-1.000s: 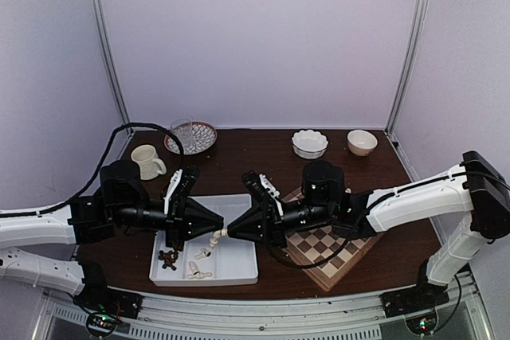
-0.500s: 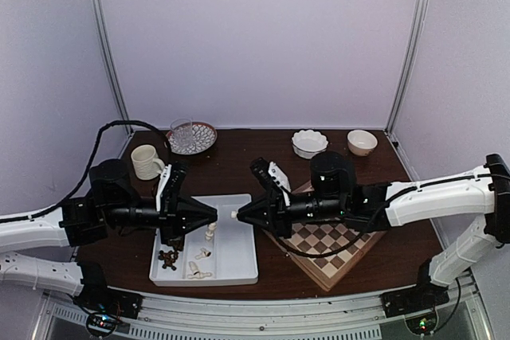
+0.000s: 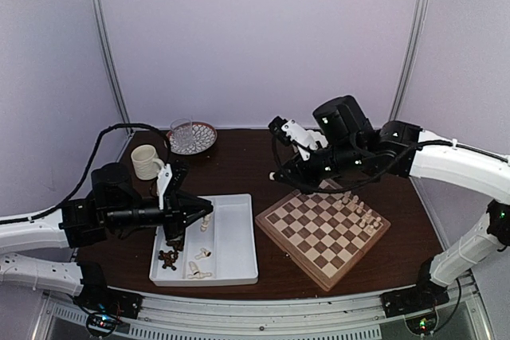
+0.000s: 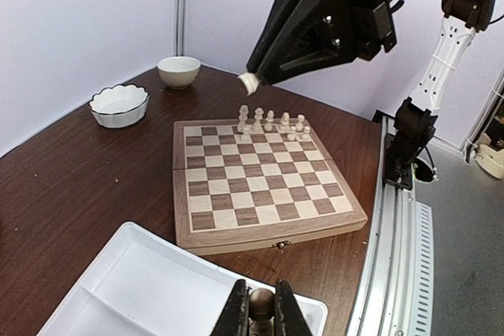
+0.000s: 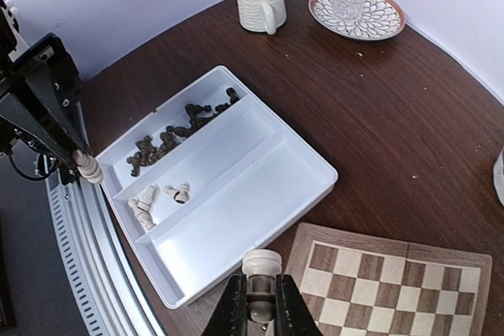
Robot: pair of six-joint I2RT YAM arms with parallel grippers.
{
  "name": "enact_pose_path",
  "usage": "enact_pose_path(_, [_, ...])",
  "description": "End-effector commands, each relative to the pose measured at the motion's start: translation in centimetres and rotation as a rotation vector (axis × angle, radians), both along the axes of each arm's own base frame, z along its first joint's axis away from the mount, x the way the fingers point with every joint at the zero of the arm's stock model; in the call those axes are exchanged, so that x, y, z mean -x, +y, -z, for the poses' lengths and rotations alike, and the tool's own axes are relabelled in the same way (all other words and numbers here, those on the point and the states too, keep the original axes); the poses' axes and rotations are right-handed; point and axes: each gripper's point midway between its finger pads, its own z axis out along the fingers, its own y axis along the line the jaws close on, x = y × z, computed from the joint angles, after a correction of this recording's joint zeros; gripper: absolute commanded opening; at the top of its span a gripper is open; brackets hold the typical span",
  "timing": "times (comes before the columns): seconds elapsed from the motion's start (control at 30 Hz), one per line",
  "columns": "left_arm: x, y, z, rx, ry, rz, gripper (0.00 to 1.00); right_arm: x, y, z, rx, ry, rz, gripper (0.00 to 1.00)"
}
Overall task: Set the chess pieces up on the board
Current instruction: Place the pawn at c2.
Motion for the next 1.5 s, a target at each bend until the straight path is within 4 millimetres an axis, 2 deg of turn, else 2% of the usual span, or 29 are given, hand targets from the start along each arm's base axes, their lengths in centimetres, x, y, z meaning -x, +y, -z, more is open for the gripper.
enact_pose_path(0.0, [-1.2, 0.0, 1.3, -0.046, -0.012, -0.049, 0.00, 0.4, -6.2, 4.9, 0.388, 0.078, 0.062, 0.00])
enact_pose_path(0.17, [-1.4, -0.6, 2.1, -0.071, 0.009, -0.040, 0.00, -1.4, -10.6, 6.6, 0.624, 0.082, 0.187, 0.00])
enact_pose_path(0.33, [-1.7, -0.9, 3.0, -0.088, 0.021, -0.041, 0.00, -2.4, -14.1, 8.9, 0.743, 0.211, 0.242, 0.00])
enact_pose_path(0.57, [-1.8, -1.0, 3.3, -0.094, 0.028, -0.042, 0.00, -3.6, -17.3, 12.8, 0.832, 0.380, 0.289, 0.00])
enact_pose_path(1.2, [-1.7, -1.5, 3.7, -0.105, 0.045, -0.024, 0.00, -3.1, -22.2, 18.5, 0.864, 0.570, 0.427, 0.00])
enact_pose_path(1.47, [-1.7, -1.5, 3.8, -0.109, 0.047, -0.023, 0.00, -3.8, -23.0, 18.8, 0.851, 0.583, 0.460, 0.00])
